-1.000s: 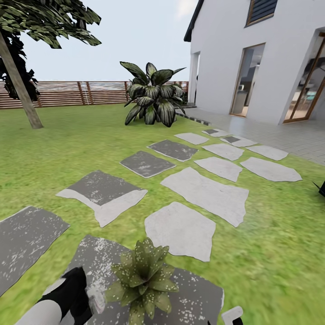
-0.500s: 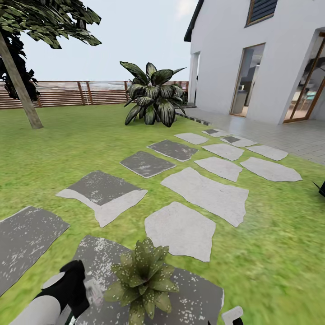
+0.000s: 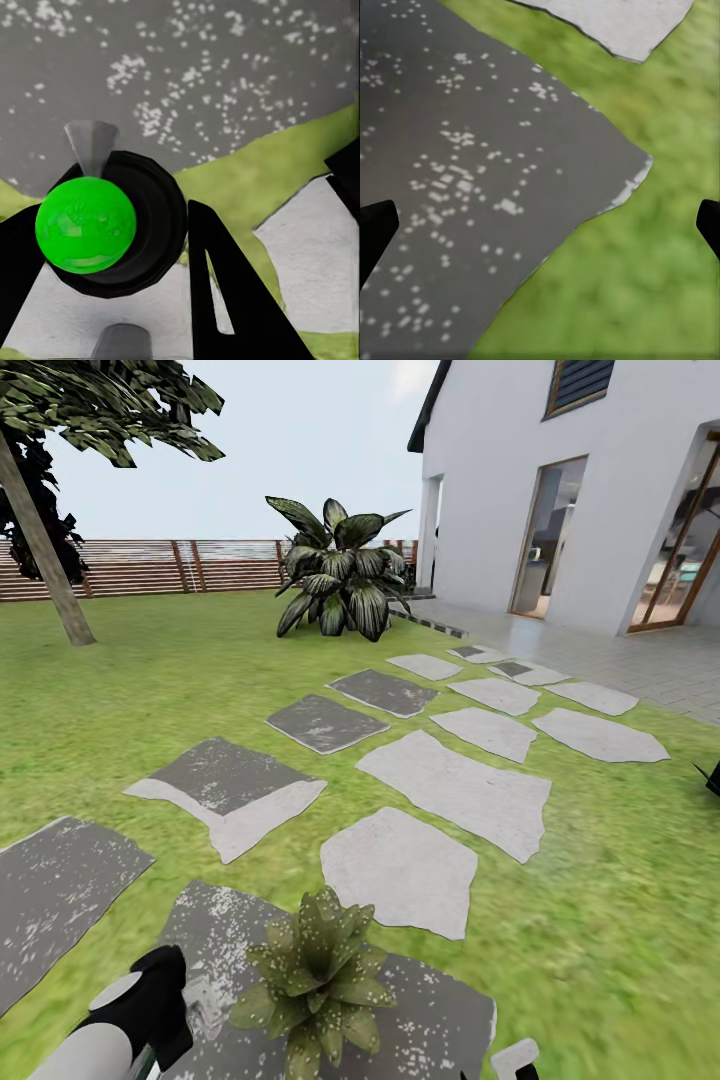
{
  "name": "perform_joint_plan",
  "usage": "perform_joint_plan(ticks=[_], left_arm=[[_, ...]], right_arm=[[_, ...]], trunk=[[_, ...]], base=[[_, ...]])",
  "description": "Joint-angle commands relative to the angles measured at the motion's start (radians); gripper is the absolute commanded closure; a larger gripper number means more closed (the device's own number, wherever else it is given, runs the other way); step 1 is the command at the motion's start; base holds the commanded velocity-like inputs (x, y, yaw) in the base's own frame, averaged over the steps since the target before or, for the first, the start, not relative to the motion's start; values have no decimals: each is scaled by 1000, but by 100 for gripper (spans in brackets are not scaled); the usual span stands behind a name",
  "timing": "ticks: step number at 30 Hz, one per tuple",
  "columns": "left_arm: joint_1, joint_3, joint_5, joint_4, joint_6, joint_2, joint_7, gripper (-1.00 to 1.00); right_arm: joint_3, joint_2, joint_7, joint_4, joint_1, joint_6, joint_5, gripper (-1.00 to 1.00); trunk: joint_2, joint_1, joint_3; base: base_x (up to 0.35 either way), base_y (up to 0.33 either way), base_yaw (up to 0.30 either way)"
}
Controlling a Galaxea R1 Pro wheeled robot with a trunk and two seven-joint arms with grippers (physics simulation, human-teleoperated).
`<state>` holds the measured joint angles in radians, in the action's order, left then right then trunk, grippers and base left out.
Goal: Pick up the pesticide atomizer in the garden and spray insectifuge to fully cover both potted plants in the garden.
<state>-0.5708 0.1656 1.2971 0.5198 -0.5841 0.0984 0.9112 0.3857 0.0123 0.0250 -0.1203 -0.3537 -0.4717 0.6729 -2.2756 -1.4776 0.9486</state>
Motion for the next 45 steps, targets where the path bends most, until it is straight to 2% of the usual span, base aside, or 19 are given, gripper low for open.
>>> perform_joint_plan(ticks=[1,9,15,21,23,26,28,33,38,45], left_arm=[[1,6,4,-14,-3,0,5,100],[-13,15,1,-12,-4,20,-5,100],[-14,14,1,51,-7,17,-2,100],[-2,13,3,62,-3,22,-5,100],[-2,14,3,62,-3,32,-6,100],[-1,14,1,55,-3,60,-7,100],[0,12,1,52,-3,63,-7,100],[2,6,4,35,-2,51,-11,100],[3,6,1,-17,-2,39,-83,100],[3,11,-3,-41,-3,28,-95,100]], right_arm=[[8,0,3,1,-1,-4,7,-100],[8,0,3,1,-1,-4,7,-100],[8,0,2,1,-1,-4,7,-100],[8,0,3,1,-1,-4,7,-100],[8,0,3,1,-1,-4,7,-100],[8,0,3,1,-1,-4,7,-100],[8,0,3,1,-1,-4,7,-100],[8,0,3,1,-1,-4,7,-100],[8,0,3,1,-1,-4,7,-100],[8,0,3,2,-1,-4,7,-100]], trunk=[[0,0,1],[0,0,1],[0,0,1],[0,0,1],[0,0,1],[0,0,1],[0,0,1],[0,0,1],[0,0,1],[0,0,1]], base=[[0,0,0],[0,0,0],[0,0,0],[0,0,0],[0,0,0],[0,0,0],[0,0,0],[0,0,0],[0,0,0],[0,0,0]])
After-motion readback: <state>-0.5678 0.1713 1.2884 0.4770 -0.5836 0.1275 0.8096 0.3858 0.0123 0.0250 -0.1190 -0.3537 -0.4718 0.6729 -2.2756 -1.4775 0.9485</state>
